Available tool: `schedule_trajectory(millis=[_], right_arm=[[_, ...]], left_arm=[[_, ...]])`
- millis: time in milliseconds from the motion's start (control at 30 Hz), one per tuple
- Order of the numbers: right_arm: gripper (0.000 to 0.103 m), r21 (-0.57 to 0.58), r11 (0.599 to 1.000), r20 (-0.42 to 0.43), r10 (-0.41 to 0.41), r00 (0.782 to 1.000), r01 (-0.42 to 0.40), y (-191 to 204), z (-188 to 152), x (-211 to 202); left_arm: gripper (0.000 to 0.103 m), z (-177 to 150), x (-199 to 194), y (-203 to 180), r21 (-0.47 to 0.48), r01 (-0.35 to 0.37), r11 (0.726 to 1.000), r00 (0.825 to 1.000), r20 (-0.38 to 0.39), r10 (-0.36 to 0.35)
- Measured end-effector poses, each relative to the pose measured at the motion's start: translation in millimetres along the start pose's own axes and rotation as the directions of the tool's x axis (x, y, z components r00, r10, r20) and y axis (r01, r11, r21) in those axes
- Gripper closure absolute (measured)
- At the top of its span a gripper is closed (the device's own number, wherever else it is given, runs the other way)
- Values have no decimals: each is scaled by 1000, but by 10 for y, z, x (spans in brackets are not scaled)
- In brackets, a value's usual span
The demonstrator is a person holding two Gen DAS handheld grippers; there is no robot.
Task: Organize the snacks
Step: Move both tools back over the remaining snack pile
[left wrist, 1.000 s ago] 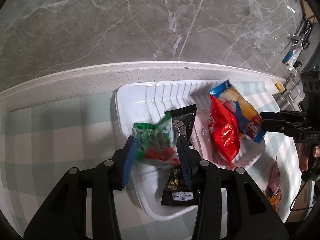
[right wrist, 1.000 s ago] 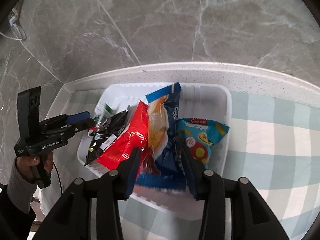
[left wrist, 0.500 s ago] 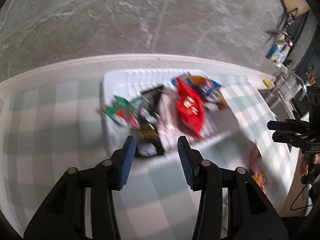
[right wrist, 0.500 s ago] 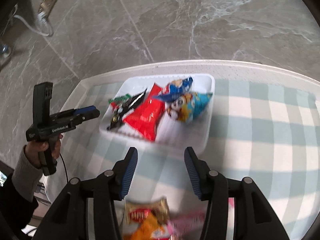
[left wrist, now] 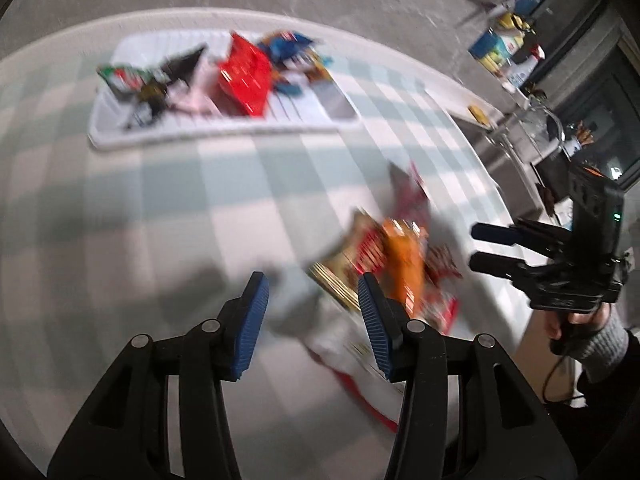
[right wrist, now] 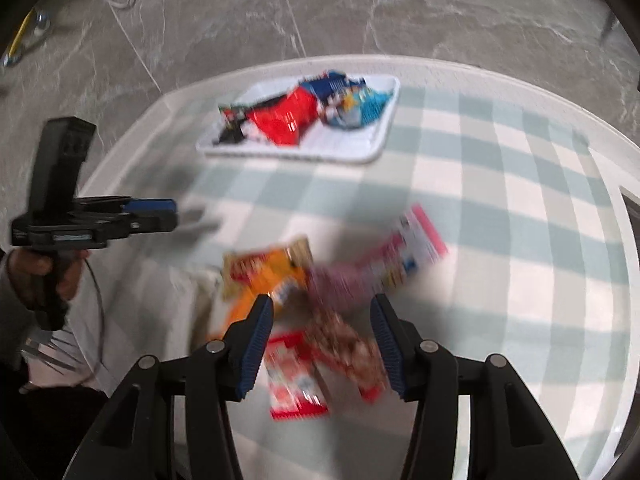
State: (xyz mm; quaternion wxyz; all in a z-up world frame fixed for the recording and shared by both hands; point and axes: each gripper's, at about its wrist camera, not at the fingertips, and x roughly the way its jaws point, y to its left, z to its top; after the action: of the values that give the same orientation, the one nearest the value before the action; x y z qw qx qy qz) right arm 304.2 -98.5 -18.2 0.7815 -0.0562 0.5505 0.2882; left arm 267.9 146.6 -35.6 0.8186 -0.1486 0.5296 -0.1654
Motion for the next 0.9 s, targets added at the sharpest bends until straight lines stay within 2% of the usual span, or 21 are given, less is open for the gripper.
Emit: schedule_trajectory(millis=[167, 300, 333, 567, 667, 900], right_arm=[[49, 16, 1000, -8, 4, 1000, -4, -35, -229, -28], [49, 1, 1000, -7, 9, 1000, -9, 6, -361, -60], [49, -4, 1000, -8, 9, 1000, -9, 16, -394, -65], [49, -35, 999, -7, -3, 1000, 2, 31, -505, -95], [49, -44, 999, -5, -6, 1000, 6, 18, -518, -98], [49, -73, 997, -6, 1, 1000, -2, 55, -533, -66]], left_arm=[[57, -305, 44, -188, -22, -3, 1000, 999, -50, 2], [55, -455, 77, -260, -71, 18, 997, 997, -77, -24], [54, -459, 93, -268, -56, 24, 998, 995, -94, -29], [54, -620, 299, -481, -47, -9, 999, 990, -141, 2], [54, -628, 405, -553, -23, -52, 998, 987, -151, 48], [52, -641, 432, -518, -2, -89, 996, 984, -154, 87]])
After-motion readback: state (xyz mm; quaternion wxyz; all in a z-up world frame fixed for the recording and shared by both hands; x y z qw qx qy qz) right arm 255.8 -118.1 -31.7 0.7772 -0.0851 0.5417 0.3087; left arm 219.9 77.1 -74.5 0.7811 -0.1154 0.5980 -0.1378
